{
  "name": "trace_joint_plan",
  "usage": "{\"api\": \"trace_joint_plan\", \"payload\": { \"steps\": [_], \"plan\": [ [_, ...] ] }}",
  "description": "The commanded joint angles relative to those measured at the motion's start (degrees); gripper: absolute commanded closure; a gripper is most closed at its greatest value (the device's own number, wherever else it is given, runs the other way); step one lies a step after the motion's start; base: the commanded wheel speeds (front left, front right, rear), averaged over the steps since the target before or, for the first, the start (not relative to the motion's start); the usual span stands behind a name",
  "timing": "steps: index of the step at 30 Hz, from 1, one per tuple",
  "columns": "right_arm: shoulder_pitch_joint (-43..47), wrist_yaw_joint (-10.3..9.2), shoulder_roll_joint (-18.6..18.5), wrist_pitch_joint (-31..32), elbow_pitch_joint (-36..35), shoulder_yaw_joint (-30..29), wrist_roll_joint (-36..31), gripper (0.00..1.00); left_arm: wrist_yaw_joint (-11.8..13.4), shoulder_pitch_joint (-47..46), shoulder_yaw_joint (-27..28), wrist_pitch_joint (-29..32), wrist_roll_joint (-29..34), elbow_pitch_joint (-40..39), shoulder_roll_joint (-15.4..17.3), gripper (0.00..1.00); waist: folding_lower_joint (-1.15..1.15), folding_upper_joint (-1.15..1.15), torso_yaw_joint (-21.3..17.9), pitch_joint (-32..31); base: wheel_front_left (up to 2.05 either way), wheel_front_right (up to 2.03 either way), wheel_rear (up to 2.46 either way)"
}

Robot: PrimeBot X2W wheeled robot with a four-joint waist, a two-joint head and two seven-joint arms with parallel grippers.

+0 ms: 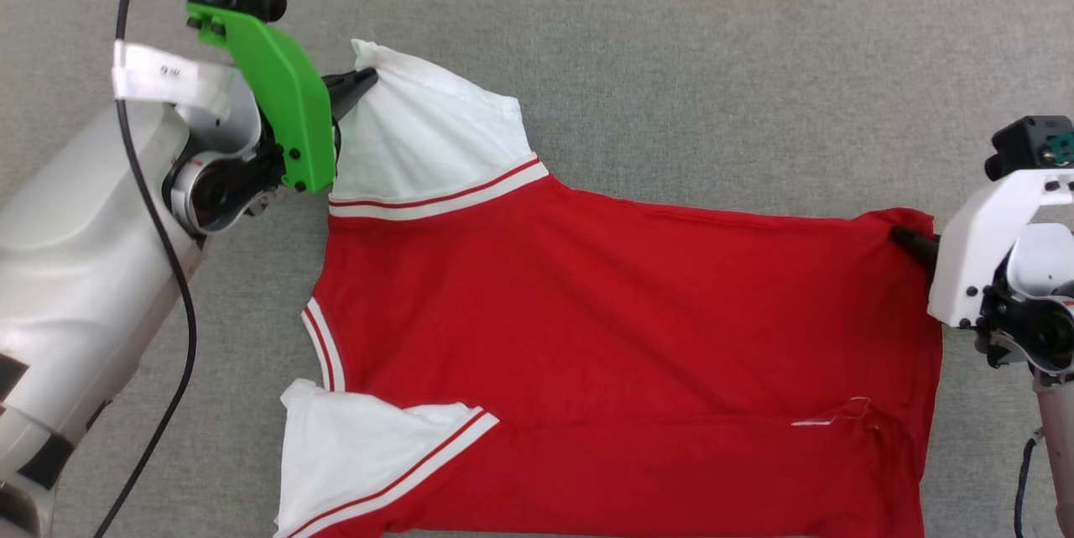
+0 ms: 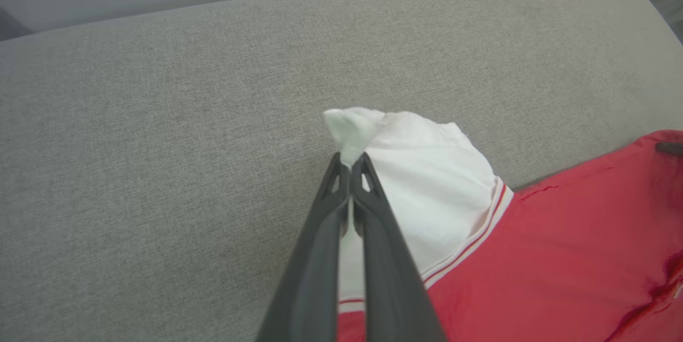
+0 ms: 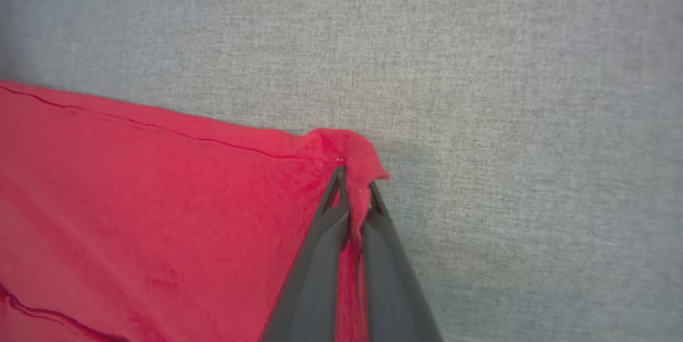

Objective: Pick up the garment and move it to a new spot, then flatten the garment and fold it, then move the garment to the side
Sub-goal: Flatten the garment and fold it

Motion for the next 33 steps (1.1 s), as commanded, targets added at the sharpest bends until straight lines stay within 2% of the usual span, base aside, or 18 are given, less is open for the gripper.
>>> {"api": "trace_joint_plan", "payload": {
  "steps": [1, 12, 15, 24, 28, 33],
  "plan": [
    [1.4, 0.02, 0.04, -1.05, -1.01, -0.78, -0.19, 1.0, -0.16, 1.78, 0.6, -1.51, -0.73, -0.49, 0.91, 1.0, 0.0, 0.0, 0.91, -2.5, 0.0, 0.0, 0.0],
    [12.75, 0.02, 3.25, -4.78, -3.98, -6.9, -0.58, 1.0, 0.39, 17.55, 3.34, -11.64, -6.63, -7.04, 5.77, 1.0, 0.0, 0.0, 3.32, -9.48, 0.0, 0.0, 0.0],
    [15.49, 0.02, 4.24, -5.87, -3.97, -7.64, -0.43, 1.0, 1.49, 22.67, 3.6, -14.31, -7.65, -9.73, 7.13, 1.0, 0.0, 0.0, 3.61, -10.75, 0.0, 0.0, 0.0],
    [22.4, 0.02, 6.41, -9.27, -3.76, -7.83, -0.1, 1.0, 7.13, 38.29, 5.16, -22.61, -11.78, -19.35, 11.27, 1.0, 0.0, 0.0, 4.29, -13.24, 0.0, 0.0, 0.0],
    [24.37, 0.02, 6.93, -11.18, -3.49, -8.41, 0.32, 1.0, 9.44, 43.88, 4.47, -24.87, -12.75, -22.76, 11.56, 1.0, 0.0, 0.0, 4.75, -13.71, 0.0, 0.0, 0.0],
    [26.64, 0.02, 7.87, -12.85, -3.24, -9.71, 0.25, 1.0, 10.68, 48.94, 3.7, -26.34, -14.87, -24.02, 10.21, 1.0, 0.0, 0.0, 4.99, -14.25, 0.0, 0.0, 0.0]
  ]
}}
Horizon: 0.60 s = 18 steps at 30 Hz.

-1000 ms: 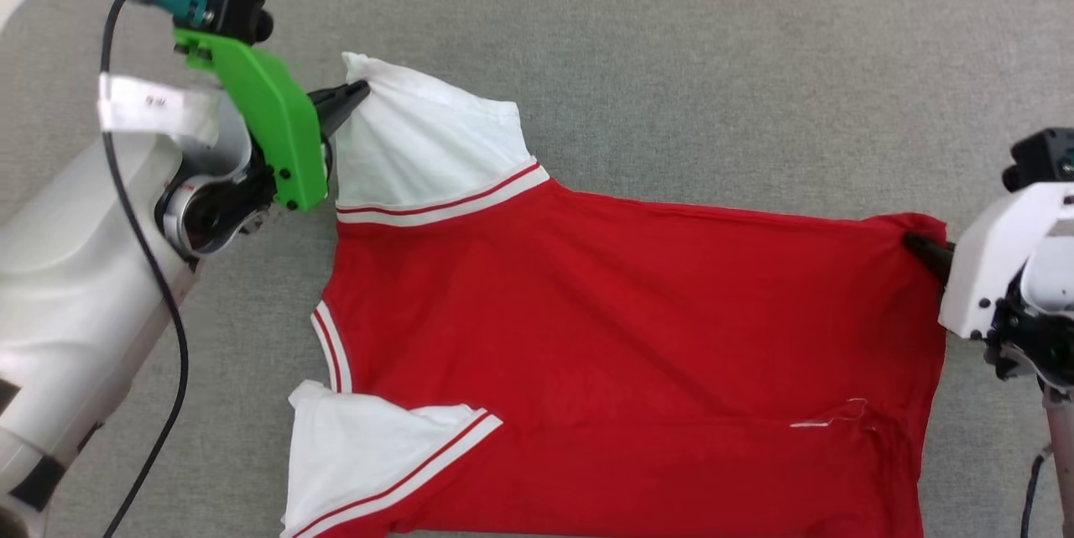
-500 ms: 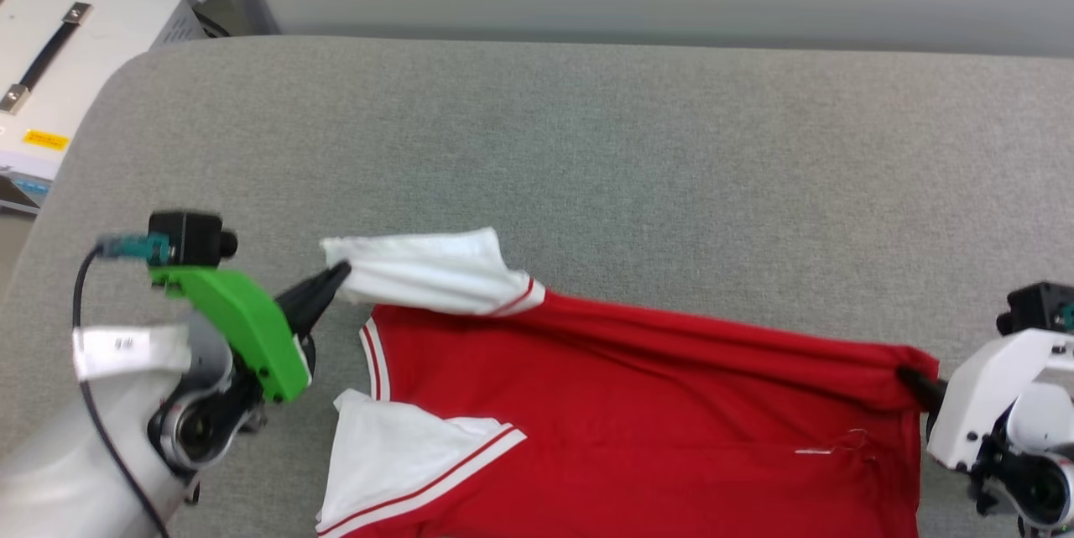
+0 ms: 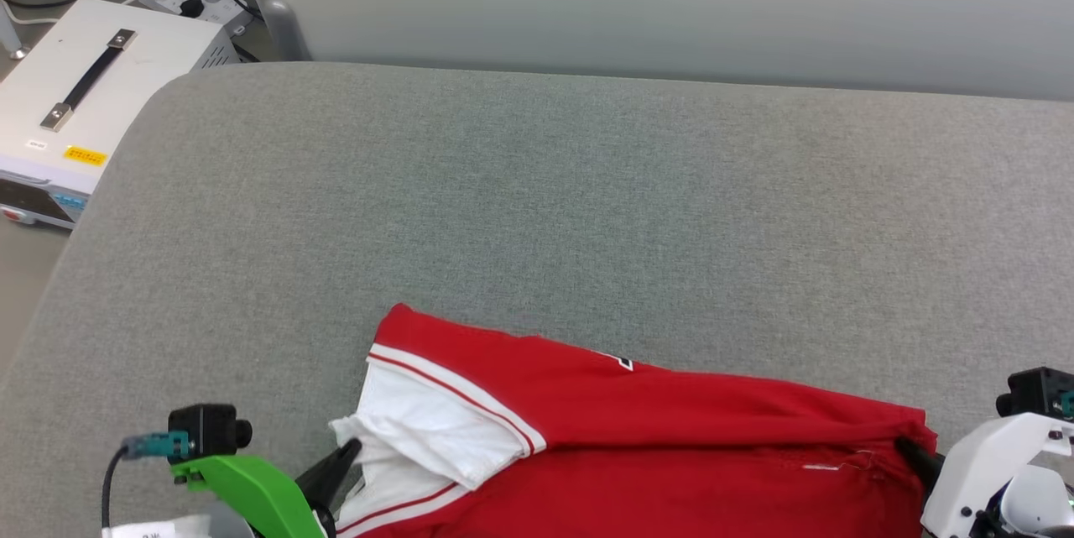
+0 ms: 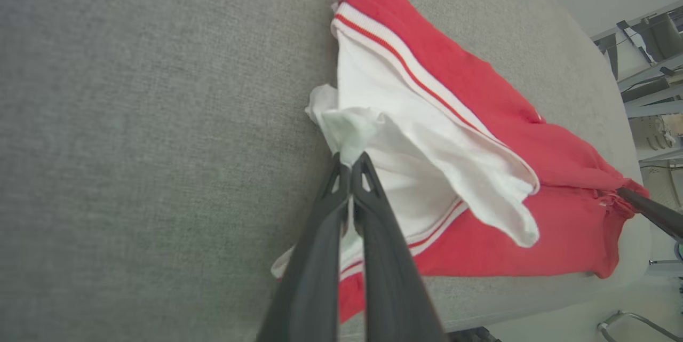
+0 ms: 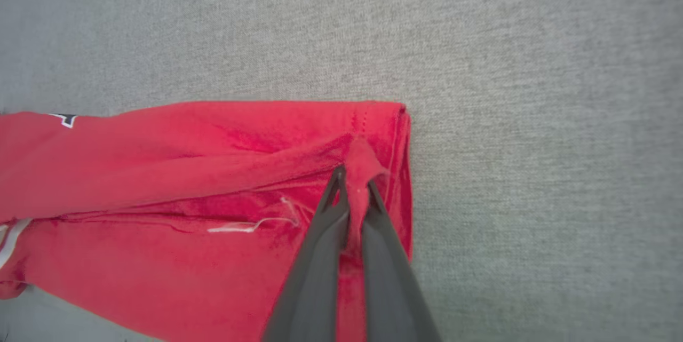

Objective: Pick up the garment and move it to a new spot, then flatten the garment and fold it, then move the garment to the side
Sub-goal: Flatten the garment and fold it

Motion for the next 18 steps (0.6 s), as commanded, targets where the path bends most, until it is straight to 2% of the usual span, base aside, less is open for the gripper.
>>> {"api": "trace_joint_plan", "payload": {
  "steps": [1, 8, 9, 10, 11, 12, 13, 14, 18],
  "plan": [
    [1.09, 0.01, 0.0, -0.52, 0.28, -0.36, 0.16, 1.0, 0.58, 1.66, 0.06, -0.68, -0.75, -0.18, -0.32, 1.0, 0.0, 0.0, -0.08, -0.28, 0.0, 0.0, 0.0],
    [4.52, 0.01, 1.37, -2.28, 0.67, -1.77, 0.01, 1.0, 0.25, 5.2, -1.52, -0.66, -2.02, 2.42, -2.21, 1.0, 0.0, 0.0, -0.31, -1.04, 0.0, 0.0, 0.0],
    [4.91, 0.01, 1.6, -2.46, 0.76, -1.78, 0.01, 0.97, 0.05, 5.28, -1.68, -0.69, -1.96, 2.96, -2.53, 1.0, 0.0, 0.0, -0.4, -1.17, 0.0, 0.0, 0.0],
    [5.34, 0.01, 1.8, -2.76, 0.89, -1.63, -0.07, 0.76, -0.13, 5.29, -1.88, -0.75, -1.82, 3.62, -2.96, 1.0, 0.0, 0.0, -0.5, -1.28, 0.0, 0.0, 0.0],
    [5.61, 0.01, 1.94, -2.95, 1.12, -1.54, -0.04, 0.32, -0.28, 5.22, -1.97, -0.83, -1.74, 4.1, -3.35, 1.0, 0.0, 0.0, -0.54, -1.38, 0.0, 0.0, 0.0],
    [5.82, 0.01, 2.19, -3.26, 1.34, -1.37, 0.08, 0.0, -0.36, 5.11, -2.08, -0.89, -1.64, 4.83, -3.78, 0.89, 0.0, 0.0, -0.61, -1.54, 0.0, 0.0, 0.0],
    [5.97, 0.01, 2.37, -3.55, 1.39, -1.17, 0.11, 0.0, -0.41, 4.96, -2.35, -0.71, -1.38, 5.43, -4.03, 0.58, 0.0, 0.0, -0.67, -1.66, 0.0, 0.0, 0.0],
    [6.13, 0.01, 2.6, -4.03, 1.38, -0.95, 0.32, 0.0, -0.48, 4.71, -2.45, -0.8, -1.14, 6.1, -4.42, 0.0, 0.0, 0.0, -0.7, -1.86, 0.0, 0.0, 0.0],
    [6.78, 0.01, 2.92, -5.98, 1.14, -0.61, 1.38, 0.0, 0.34, 3.67, -2.75, -2.31, 0.99, 7.53, -5.1, 0.0, 0.0, 0.0, -0.9, -2.66, 0.0, 0.0, 0.0]
  ]
}}
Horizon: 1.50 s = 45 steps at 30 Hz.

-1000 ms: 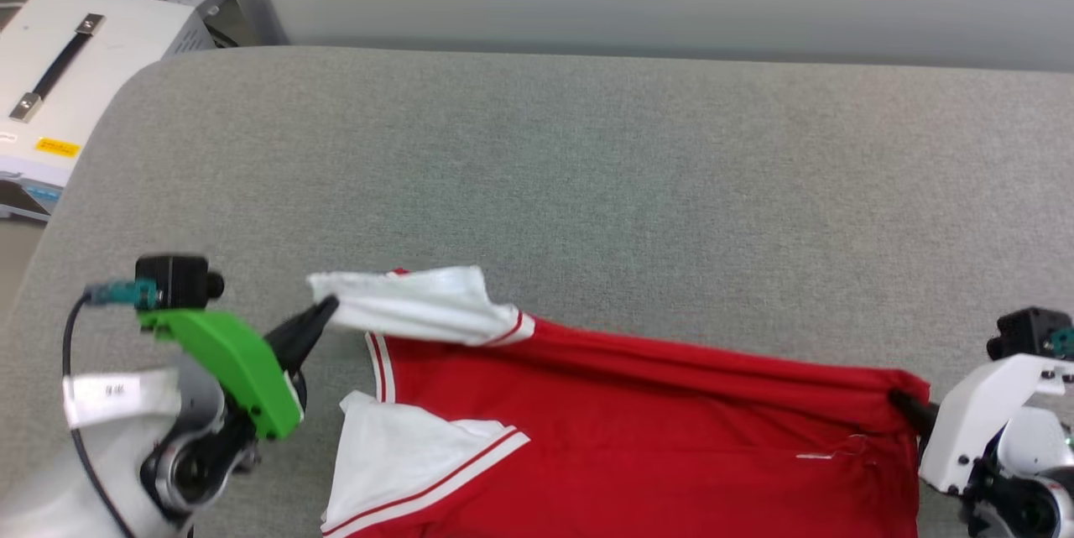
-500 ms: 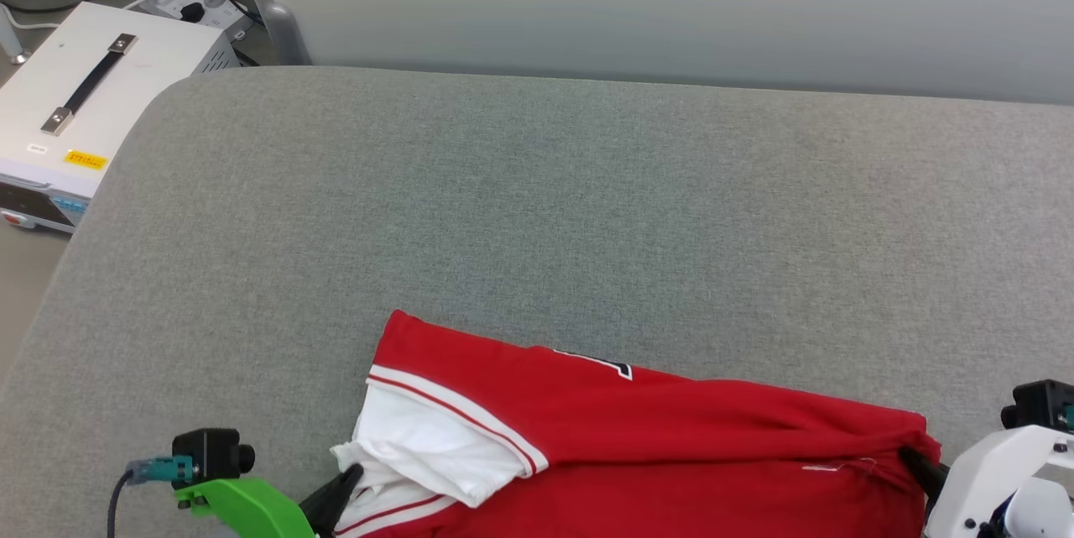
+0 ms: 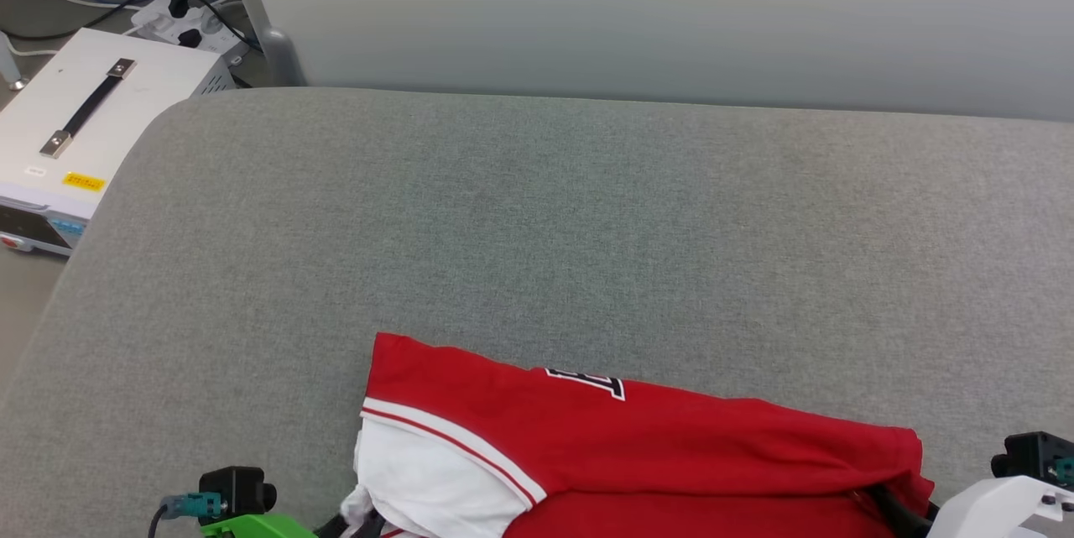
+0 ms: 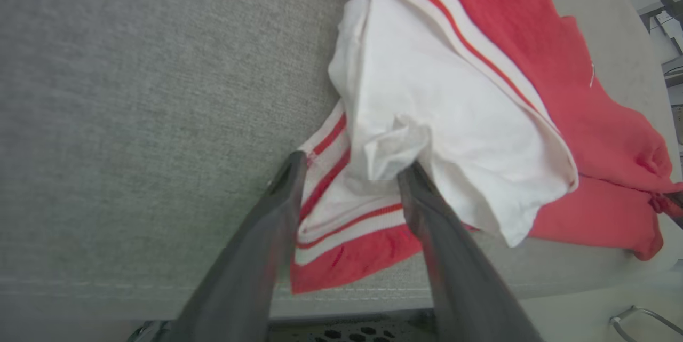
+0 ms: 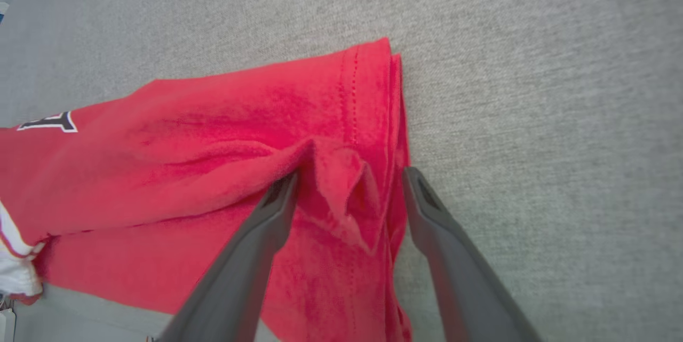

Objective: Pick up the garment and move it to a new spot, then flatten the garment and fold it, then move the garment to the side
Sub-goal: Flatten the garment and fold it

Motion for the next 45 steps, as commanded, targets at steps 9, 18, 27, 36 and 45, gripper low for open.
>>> {"api": "trace_joint_plan", "payload": {
  "steps": [9, 18, 27, 36, 45],
  "plan": [
    [2.46, 0.0, -1.34, -0.2, -5.56, -1.9, 1.49, 0.0, 4.72, -2.13, 2.29, -6.68, 8.77, -3.41, 1.87, 0.0, 0.0, 0.0, -0.61, -1.79, 0.0, 0.0, 0.0],
    [2.81, 0.0, -2.34, 9.3, -11.19, -8.41, 0.63, 0.0, 11.61, 0.08, 15.54, -7.58, 23.69, -11.1, -1.02, 0.0, 0.0, 0.0, -0.3, -2.06, 0.0, 0.0, 0.0],
    [-1.82, 0.0, -2.57, 17.65, -13.03, -8.63, -0.79, 0.0, 10.81, 6.01, 28.89, -7.6, 41.01, -18.93, -8.81, 0.0, 0.0, 0.0, 1.32, 0.51, 0.0, 0.0, 0.0],
    [-3.19, 0.0, -1.0, 22.21, -9.63, -5.22, -1.62, 0.0, 10.22, 7.19, 30.94, -7.6, 46.37, -21.81, -12.01, 0.0, 0.0, 0.0, 3.5, 4.24, 0.0, 0.0, 0.0],
    [-0.4, 0.0, 2.12, 27.3, -5.94, -4.11, -3.34, 0.0, 9.04, 6.96, 31.06, -7.61, 46.79, -20.41, -13.48, 0.0, 0.0, 0.0, 3.71, 5.89, 0.0, 0.0, 0.0]
  ]
}}
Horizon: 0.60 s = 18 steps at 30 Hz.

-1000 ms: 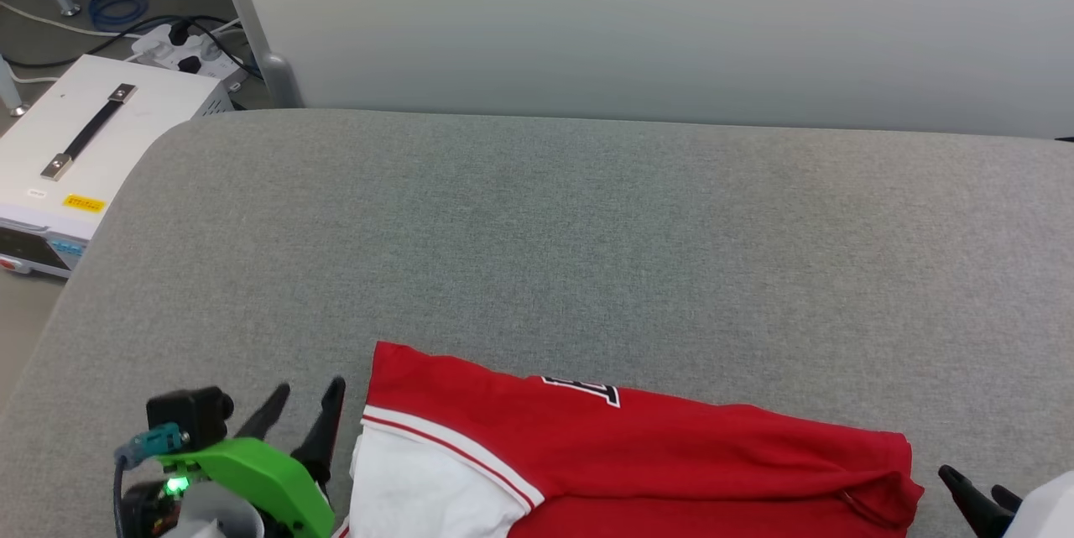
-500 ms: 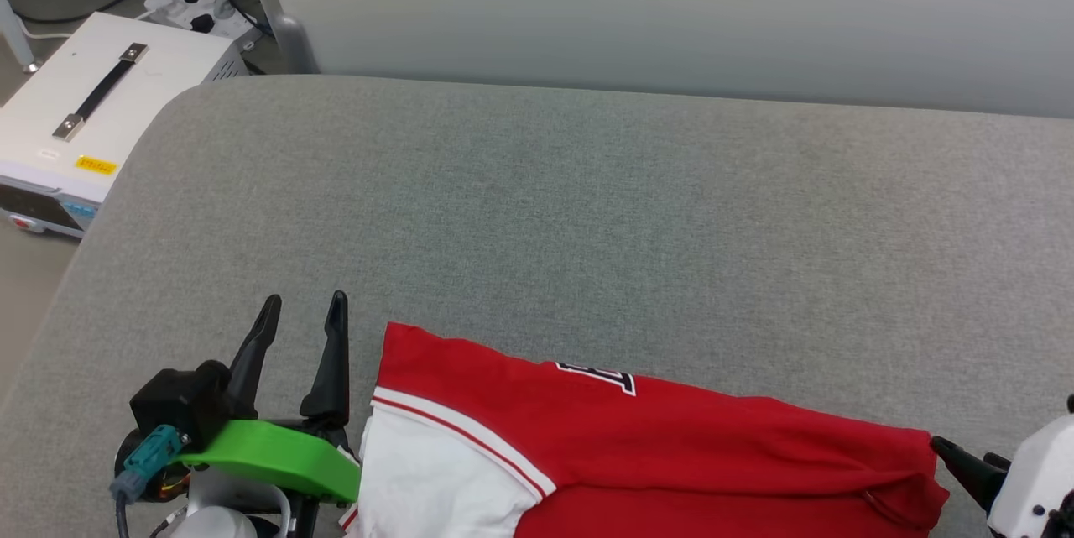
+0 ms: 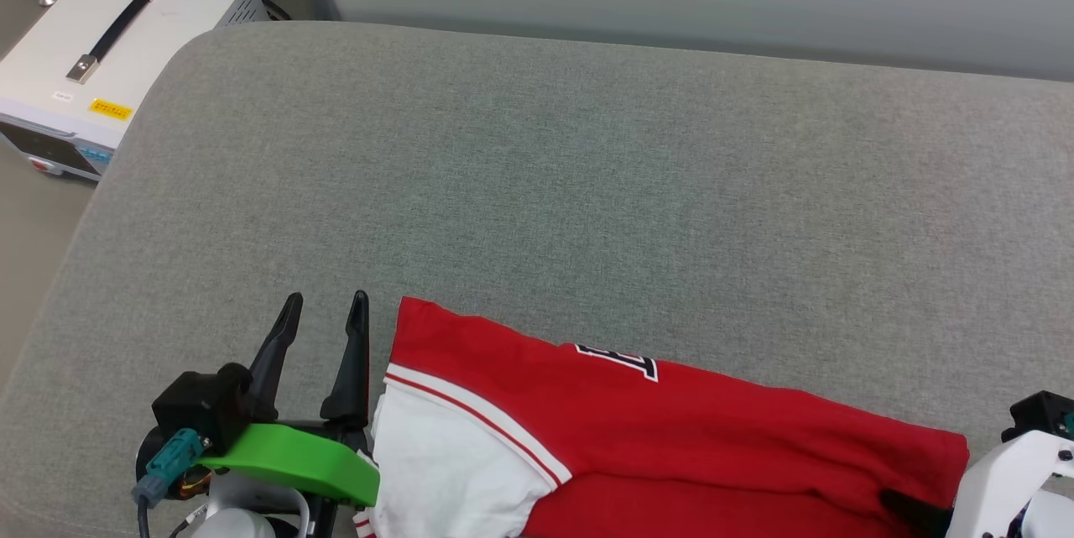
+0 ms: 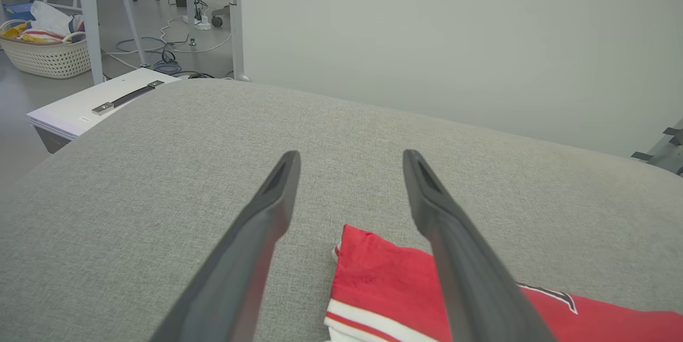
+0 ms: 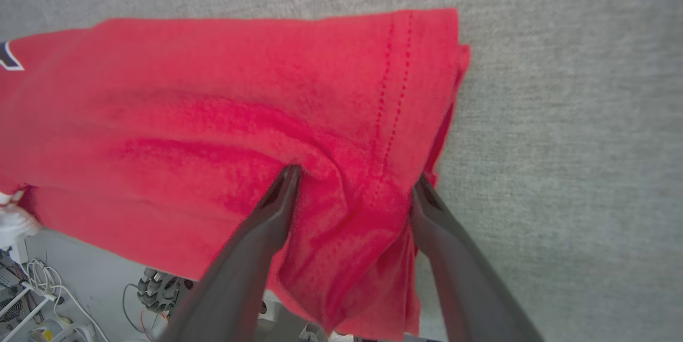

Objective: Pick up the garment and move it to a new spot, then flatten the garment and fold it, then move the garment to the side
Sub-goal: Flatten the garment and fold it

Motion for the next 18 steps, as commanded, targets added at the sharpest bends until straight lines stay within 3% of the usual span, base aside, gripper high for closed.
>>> {"api": "trace_joint_plan", "payload": {
  "steps": [1, 2, 4, 18],
  "plan": [
    [1.42, 0.0, 1.16, 1.13, 1.63, 0.73, -0.3, 0.0, -0.43, 0.31, 0.2, -0.33, 0.34, 0.36, -0.42, 0.0, 0.0, 0.0, -0.1, 0.11, 0.0, 0.0, 0.0],
    [1.36, 0.0, 1.39, 1.41, 1.9, 0.78, -0.23, 0.56, -0.62, 0.19, 0.11, -0.33, 0.34, 0.65, -0.42, 0.0, 0.0, 0.0, -0.19, 0.09, 0.0, 0.0, 0.0],
    [1.12, 0.0, 1.64, 1.33, 2.16, 0.97, -0.19, 1.0, -0.88, -0.1, -0.01, -0.33, 0.35, 1.15, -0.42, 0.0, 0.0, 0.0, -0.3, -0.03, 0.0, 0.0, 0.0],
    [-2.14, 0.0, -0.15, -3.55, -2.78, -0.64, 1.52, 1.0, -0.67, 0.46, -0.46, 0.4, -0.02, 2.47, 0.12, 0.0, 0.0, 0.0, -1.29, -3.81, 0.0, 0.0, 0.0]
  ]
}}
